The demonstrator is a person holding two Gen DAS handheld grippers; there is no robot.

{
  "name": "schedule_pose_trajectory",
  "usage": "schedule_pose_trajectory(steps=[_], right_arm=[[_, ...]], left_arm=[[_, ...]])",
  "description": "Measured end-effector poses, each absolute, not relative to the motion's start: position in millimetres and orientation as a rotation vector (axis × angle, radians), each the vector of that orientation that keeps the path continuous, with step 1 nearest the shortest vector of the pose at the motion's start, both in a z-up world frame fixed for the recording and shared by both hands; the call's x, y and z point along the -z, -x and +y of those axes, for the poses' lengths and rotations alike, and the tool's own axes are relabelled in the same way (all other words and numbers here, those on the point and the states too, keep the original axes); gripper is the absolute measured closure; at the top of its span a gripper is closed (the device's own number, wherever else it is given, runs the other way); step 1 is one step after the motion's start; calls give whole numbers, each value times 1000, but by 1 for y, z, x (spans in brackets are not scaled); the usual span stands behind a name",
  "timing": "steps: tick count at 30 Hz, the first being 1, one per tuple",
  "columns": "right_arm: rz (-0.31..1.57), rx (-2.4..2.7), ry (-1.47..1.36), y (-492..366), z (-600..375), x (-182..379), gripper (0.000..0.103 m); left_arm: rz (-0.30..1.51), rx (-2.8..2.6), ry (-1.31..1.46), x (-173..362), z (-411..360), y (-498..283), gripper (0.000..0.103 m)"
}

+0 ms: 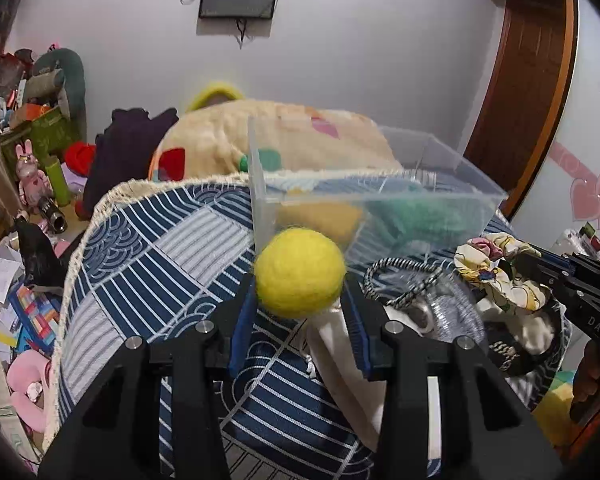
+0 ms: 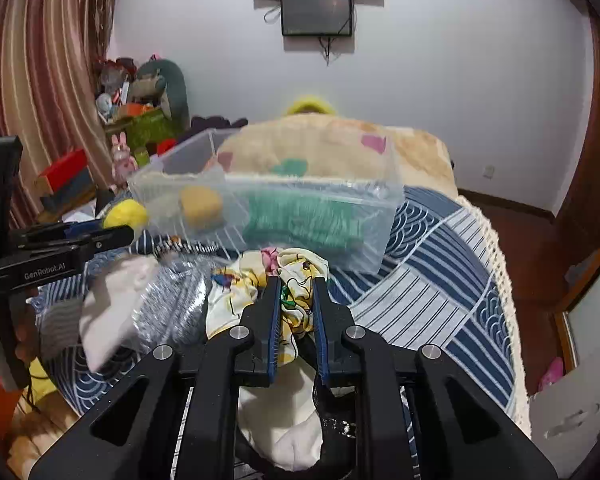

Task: Organize soft objects
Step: 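Grasp the yellow felt ball with the left tool while the right tool grasps the floral scrunchie, then lower the ball with the left tool into the box while the right tool drops the scrunchie in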

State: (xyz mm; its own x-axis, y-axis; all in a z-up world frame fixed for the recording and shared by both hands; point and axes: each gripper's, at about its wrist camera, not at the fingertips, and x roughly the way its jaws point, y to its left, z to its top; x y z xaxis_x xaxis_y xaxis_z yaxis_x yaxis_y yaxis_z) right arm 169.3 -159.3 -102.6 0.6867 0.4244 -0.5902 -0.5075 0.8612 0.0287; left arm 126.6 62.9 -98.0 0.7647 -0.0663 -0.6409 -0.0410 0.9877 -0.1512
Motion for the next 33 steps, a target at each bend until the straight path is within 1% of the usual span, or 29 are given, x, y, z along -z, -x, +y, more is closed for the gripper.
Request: schedule_pose_trajectory(steps=[10, 19, 26, 33], right_arm=[[517, -518, 108, -166, -162, 71, 90], [433, -498, 70, -181, -160, 46, 90], [401, -487, 56, -200, -153, 34, 90], [450, -499, 87, -218, -132, 44, 90]], left_arm=[[581, 5, 142, 61, 61, -110, 61], [502, -2, 115, 36, 56, -115, 61], [505, 5, 120, 32, 57, -137, 61], [555, 12, 108, 40, 54, -162, 61]])
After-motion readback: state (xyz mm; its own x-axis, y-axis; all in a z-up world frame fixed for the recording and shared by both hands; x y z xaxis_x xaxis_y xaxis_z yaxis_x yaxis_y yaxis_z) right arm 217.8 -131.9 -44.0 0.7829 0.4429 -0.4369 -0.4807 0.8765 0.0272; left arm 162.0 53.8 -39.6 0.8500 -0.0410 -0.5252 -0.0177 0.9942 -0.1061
